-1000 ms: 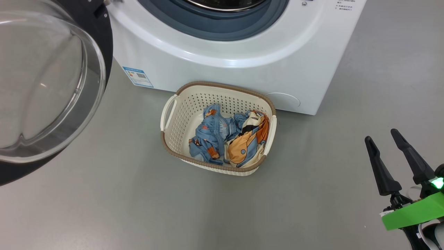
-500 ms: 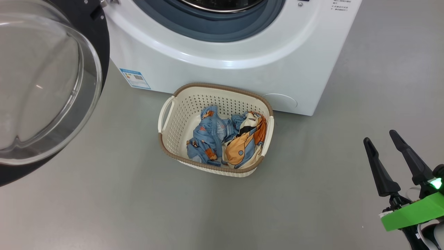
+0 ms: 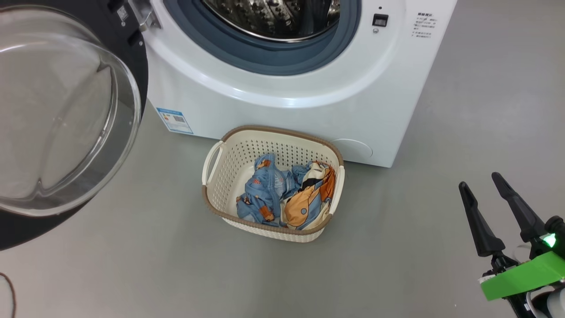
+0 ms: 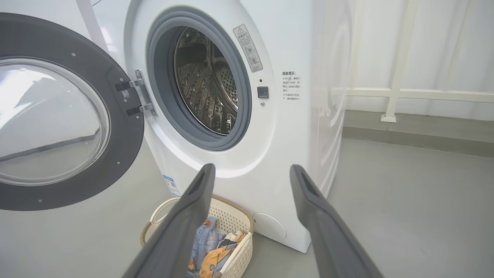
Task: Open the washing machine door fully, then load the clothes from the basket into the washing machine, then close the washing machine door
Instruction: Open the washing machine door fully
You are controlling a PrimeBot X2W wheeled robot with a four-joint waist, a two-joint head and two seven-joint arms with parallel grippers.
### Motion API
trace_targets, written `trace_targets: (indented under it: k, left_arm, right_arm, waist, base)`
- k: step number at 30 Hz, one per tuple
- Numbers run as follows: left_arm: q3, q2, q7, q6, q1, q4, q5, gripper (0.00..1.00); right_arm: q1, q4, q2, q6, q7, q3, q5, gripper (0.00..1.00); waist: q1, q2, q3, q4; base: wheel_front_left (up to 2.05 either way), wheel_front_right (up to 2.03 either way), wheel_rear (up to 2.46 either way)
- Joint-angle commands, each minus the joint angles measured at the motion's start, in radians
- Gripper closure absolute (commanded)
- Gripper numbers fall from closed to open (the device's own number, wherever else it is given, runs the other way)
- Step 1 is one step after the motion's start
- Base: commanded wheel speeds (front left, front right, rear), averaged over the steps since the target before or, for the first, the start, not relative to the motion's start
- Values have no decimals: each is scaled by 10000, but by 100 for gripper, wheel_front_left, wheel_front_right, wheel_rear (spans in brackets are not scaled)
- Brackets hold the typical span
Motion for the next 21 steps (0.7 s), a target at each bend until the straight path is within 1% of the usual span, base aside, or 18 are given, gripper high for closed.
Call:
trace_targets:
  k: [1, 7, 13, 20, 21]
  left_arm:
    - [362, 437, -62, -69, 209, -481, 71, 0]
    - [195, -13, -62, -242, 1044, -1448, 119, 0]
    - [-188, -403, -5, -294, 1662, -2346, 177, 0]
    - [-743, -916, 167, -162, 2359, -3412, 441, 0]
    - [-867, -1056, 236, -130, 2574, -3693, 466, 0]
  right_arm:
    - [148, -217, -178, 75, -122, 112, -23, 0]
    - [337, -255, -71, 75, -122, 101, 31, 0]
    - [480, -299, 8, 75, -122, 99, 34, 0]
    - [649, -304, 98, 75, -122, 108, 68, 0]
    - [681, -303, 125, 75, -122, 93, 94, 0]
  waist:
    - [0, 0, -153, -51]
    - [0, 0, -444, -228]
    - [0, 0, -655, -520]
    - [0, 0, -890, -1012]
    - [0, 0, -937, -1189]
  base:
    - [0, 0, 0]
    - [0, 0, 0]
    - [0, 0, 0]
    - [0, 0, 0]
    - [0, 0, 0]
